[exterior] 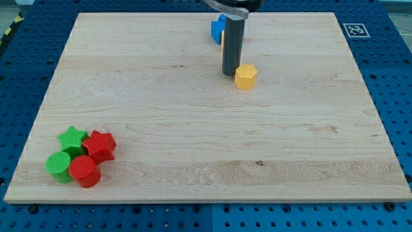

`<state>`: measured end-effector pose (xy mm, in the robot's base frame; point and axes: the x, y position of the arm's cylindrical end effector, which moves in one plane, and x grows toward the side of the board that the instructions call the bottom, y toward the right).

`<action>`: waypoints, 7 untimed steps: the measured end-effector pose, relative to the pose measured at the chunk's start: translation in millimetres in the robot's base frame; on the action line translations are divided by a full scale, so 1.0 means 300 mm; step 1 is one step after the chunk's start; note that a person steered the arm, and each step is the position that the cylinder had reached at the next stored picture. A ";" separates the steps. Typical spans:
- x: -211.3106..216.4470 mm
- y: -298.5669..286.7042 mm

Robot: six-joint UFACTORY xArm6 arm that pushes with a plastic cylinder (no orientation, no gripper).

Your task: Push the yellow hexagon towards bottom right side of board

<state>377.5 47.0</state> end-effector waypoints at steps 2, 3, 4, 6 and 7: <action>0.035 0.042; 0.012 0.068; 0.012 0.100; 0.016 0.112; 0.074 0.139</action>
<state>399.8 88.7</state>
